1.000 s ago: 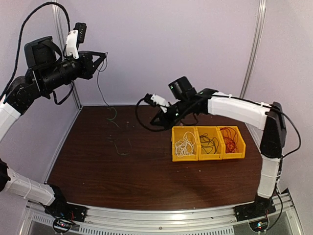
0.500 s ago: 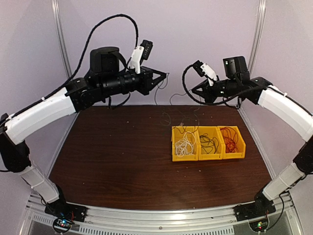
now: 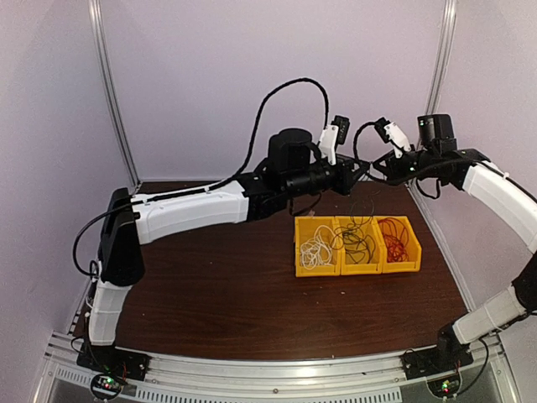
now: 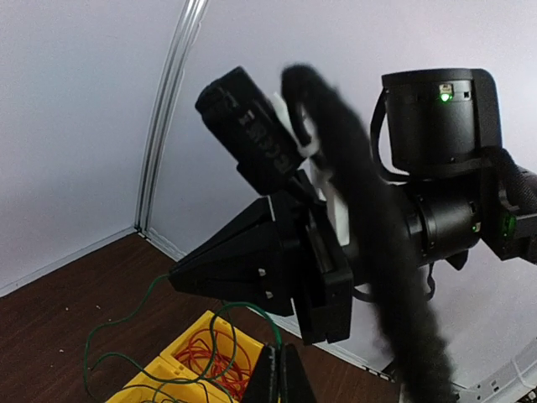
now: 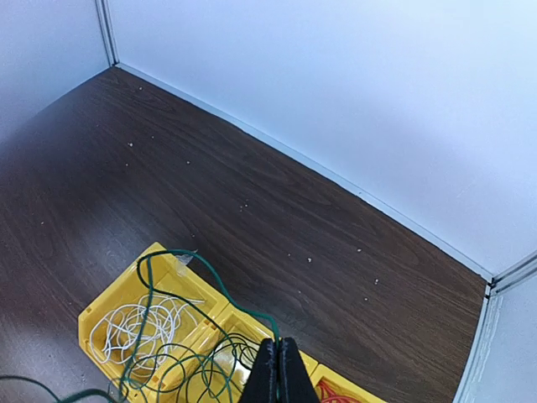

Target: Untangle the cables

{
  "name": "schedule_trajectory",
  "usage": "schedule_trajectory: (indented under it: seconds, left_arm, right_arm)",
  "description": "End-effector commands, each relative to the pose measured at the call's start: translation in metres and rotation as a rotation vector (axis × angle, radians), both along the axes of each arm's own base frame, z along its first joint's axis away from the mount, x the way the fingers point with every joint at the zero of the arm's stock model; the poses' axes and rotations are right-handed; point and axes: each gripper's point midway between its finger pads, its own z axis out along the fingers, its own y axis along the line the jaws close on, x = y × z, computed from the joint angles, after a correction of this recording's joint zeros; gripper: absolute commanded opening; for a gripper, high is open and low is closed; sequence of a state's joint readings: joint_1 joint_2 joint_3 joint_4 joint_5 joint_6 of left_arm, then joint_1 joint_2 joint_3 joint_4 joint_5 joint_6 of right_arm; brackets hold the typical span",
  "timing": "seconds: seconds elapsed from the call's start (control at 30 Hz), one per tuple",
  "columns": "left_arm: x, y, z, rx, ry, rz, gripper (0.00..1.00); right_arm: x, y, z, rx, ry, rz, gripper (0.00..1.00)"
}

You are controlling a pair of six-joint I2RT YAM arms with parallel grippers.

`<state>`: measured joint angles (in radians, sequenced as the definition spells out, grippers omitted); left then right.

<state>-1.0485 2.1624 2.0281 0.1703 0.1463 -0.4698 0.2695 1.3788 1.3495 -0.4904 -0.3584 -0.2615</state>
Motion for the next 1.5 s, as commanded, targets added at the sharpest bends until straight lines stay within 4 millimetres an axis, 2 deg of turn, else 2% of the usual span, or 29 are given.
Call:
schedule_trajectory:
  seconds: [0.0, 0.23, 0.43, 0.6, 0.77, 0.9, 1.0, 1.07, 1.13, 1.23, 1.33, 1.47]
  left_arm:
    - [0.009, -0.006, 0.024, -0.169, 0.009, 0.036, 0.0]
    - [0.022, -0.014, -0.009, -0.239, 0.095, 0.061, 0.0]
    - [0.036, -0.024, -0.072, -0.196, 0.181, 0.103, 0.0]
    - [0.038, -0.024, -0.102, -0.163, 0.232, 0.124, 0.0]
    - [0.044, -0.017, -0.135, -0.118, 0.277, 0.181, 0.0]
    - [0.047, -0.012, -0.151, -0.097, 0.291, 0.21, 0.0]
    - [0.047, -0.013, -0.155, -0.088, 0.29, 0.209, 0.0]
    - [0.046, -0.013, -0.157, -0.084, 0.292, 0.209, 0.0]
    - [0.046, -0.013, -0.16, -0.08, 0.294, 0.208, 0.0]
    - [0.047, -0.014, -0.163, -0.075, 0.29, 0.21, 0.0]
    - [0.048, -0.018, -0.169, -0.065, 0.296, 0.206, 0.0]
    - [0.051, -0.027, -0.185, -0.043, 0.32, 0.201, 0.0]
  right_arm:
    - [0.0, -0.015, -0.006, 0.024, 0.0, -0.031, 0.0]
    - [0.0, -0.021, -0.053, 0.047, 0.084, -0.046, 0.0]
    - [-0.001, -0.019, -0.094, 0.06, 0.173, -0.035, 0.0]
    - [-0.002, -0.004, -0.128, 0.129, 0.273, 0.015, 0.0]
    - [0.004, 0.0, -0.164, 0.134, 0.365, 0.017, 0.0]
    - [0.004, 0.0, -0.194, 0.116, 0.446, 0.012, 0.0]
    - [0.002, 0.0, -0.205, 0.109, 0.487, 0.014, 0.0]
    - [0.002, -0.001, -0.205, 0.107, 0.491, 0.006, 0.01]
    - [0.001, -0.002, -0.197, 0.111, 0.48, 0.005, 0.12]
    - [-0.001, -0.008, -0.172, 0.115, 0.432, -0.007, 0.28]
    - [-0.003, -0.023, -0.147, 0.082, 0.366, -0.055, 0.44]
    - [-0.006, -0.049, -0.12, 0.004, 0.28, -0.141, 0.57]
